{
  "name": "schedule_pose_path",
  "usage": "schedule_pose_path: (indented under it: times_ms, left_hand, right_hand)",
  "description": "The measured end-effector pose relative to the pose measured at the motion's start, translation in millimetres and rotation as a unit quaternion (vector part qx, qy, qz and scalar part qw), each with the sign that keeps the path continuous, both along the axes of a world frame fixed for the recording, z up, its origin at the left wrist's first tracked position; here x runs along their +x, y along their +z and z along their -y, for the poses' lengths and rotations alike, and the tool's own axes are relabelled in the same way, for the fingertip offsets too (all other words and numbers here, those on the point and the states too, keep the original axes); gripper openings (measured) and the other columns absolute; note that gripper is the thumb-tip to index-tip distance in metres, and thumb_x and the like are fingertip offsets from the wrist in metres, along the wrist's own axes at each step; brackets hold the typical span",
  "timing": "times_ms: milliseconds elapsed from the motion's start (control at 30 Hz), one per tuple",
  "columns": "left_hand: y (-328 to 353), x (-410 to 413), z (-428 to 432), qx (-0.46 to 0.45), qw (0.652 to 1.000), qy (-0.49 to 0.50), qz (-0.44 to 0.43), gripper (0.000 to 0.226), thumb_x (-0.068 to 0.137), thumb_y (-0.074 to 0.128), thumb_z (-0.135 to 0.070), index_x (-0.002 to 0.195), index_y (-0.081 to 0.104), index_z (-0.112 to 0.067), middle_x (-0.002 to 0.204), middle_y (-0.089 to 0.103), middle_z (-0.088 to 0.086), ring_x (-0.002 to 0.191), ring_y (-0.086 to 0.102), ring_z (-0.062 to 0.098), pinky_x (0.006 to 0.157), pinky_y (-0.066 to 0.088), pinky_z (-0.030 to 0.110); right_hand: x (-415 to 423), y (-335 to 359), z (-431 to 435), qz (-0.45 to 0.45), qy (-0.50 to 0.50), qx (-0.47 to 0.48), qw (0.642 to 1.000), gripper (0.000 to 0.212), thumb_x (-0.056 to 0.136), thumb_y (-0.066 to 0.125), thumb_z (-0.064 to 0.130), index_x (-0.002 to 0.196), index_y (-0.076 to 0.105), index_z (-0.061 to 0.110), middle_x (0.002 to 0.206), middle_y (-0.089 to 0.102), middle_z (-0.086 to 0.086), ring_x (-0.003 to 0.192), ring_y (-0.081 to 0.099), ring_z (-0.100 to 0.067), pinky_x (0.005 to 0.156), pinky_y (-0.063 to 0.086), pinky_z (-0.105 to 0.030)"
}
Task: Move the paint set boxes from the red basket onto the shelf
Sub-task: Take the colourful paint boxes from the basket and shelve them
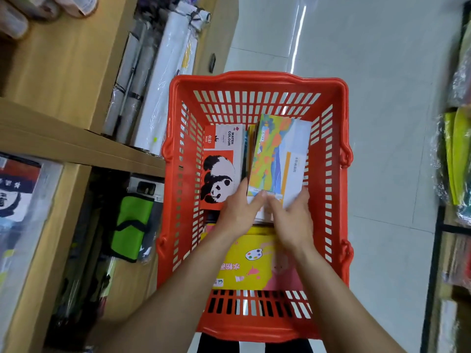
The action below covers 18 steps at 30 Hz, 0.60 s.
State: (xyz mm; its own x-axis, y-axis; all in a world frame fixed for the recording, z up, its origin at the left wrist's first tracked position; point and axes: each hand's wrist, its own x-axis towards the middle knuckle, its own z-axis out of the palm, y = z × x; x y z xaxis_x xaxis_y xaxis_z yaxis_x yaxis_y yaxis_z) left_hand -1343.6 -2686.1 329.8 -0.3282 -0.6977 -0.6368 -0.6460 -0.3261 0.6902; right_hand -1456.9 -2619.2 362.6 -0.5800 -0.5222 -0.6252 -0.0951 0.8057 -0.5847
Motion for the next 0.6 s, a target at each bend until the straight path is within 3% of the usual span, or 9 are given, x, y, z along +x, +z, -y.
schedule_pose_path:
  times_ms: [100, 200, 233, 300, 367, 467, 600]
  left_hand:
    - [-1.0, 2.5, -0.6, -0.005, 1.000, 0.001, -0.006, 0.056, 0.099, 0.052, -0.048, 0.150, 0.038, -0.031, 0.122, 0.065, -0.008, 0.108, 0.065, 0.031, 0.074, 0.047, 0.024]
    - [0.9, 4.5, -0.1, -0.012, 0.999, 0.037, -0.018, 0.052, 0.100, 0.055, -0.040, 0.149, 0.042, -0.027, 0.113, 0.058, -0.026, 0.102, 0.058, -0.009, 0.076, 0.037, 0.000]
    - [1.3, 4.9, 0.8, -0.006, 0.998, 0.058, -0.028, 0.049, 0.098, 0.057, -0.038, 0.145, 0.046, -0.027, 0.112, 0.060, -0.029, 0.102, 0.058, -0.014, 0.079, 0.038, -0.002]
    - [1.5, 4.9, 2.5, 0.008, 0.994, 0.098, -0.055, 0.046, 0.091, 0.063, -0.040, 0.134, 0.052, -0.026, 0.114, 0.069, -0.018, 0.107, 0.065, 0.002, 0.092, 0.051, 0.019]
    - [2.0, 4.7, 4.8, 0.027, 0.986, 0.135, -0.088, 0.058, 0.077, 0.070, -0.046, 0.128, 0.052, -0.026, 0.117, 0.071, -0.006, 0.106, 0.068, 0.011, 0.092, 0.055, 0.034]
    - [-1.4, 7.8, 13.4, 0.091, 0.971, 0.181, -0.123, 0.070, 0.058, 0.079, -0.047, 0.120, 0.052, -0.030, 0.112, 0.074, -0.006, 0.104, 0.072, 0.014, 0.088, 0.058, 0.036]
    - [-1.9, 12.6, 23.4, 0.148, 0.969, 0.174, -0.093, 0.092, 0.052, 0.085, -0.062, 0.131, 0.050, -0.030, 0.105, 0.076, -0.015, 0.096, 0.075, 0.011, 0.090, 0.059, 0.042]
  right_hand:
    - [-5.0, -3.3, 3.4, 0.022, -0.029, -0.029, 0.999, 0.050, 0.088, 0.066, 0.041, 0.130, 0.040, 0.030, 0.122, 0.066, 0.012, 0.112, 0.066, -0.019, 0.086, 0.045, -0.032]
    - [-5.2, -4.8, 6.4, 0.012, -0.020, -0.056, 0.998, 0.040, 0.089, 0.061, 0.038, 0.126, 0.046, 0.037, 0.116, 0.064, 0.021, 0.110, 0.064, -0.009, 0.095, 0.049, -0.036]
    - [-5.2, -5.4, 7.4, 0.014, -0.021, -0.060, 0.998, 0.042, 0.087, 0.062, 0.042, 0.126, 0.050, 0.035, 0.117, 0.065, 0.019, 0.112, 0.063, -0.011, 0.098, 0.050, -0.040]
    - [-7.0, -5.8, 10.5, 0.031, -0.025, -0.060, 0.997, 0.059, 0.079, 0.063, 0.052, 0.134, 0.054, 0.031, 0.123, 0.066, 0.008, 0.118, 0.062, -0.020, 0.102, 0.050, -0.045]
    - [-9.9, -6.5, 13.5, 0.062, -0.029, -0.056, 0.996, 0.072, 0.073, 0.063, 0.059, 0.139, 0.054, 0.031, 0.127, 0.067, 0.003, 0.120, 0.063, -0.022, 0.104, 0.050, -0.047]
    - [-12.0, -8.5, 13.4, 0.097, -0.036, -0.076, 0.992, 0.060, 0.075, 0.065, 0.054, 0.131, 0.059, 0.035, 0.124, 0.072, 0.009, 0.113, 0.069, -0.013, 0.100, 0.054, -0.047]
    - [-13.8, -9.2, 12.5, 0.114, -0.034, -0.118, 0.986, 0.045, 0.078, 0.073, 0.036, 0.122, 0.062, 0.035, 0.114, 0.076, 0.010, 0.100, 0.074, -0.007, 0.087, 0.061, -0.034]
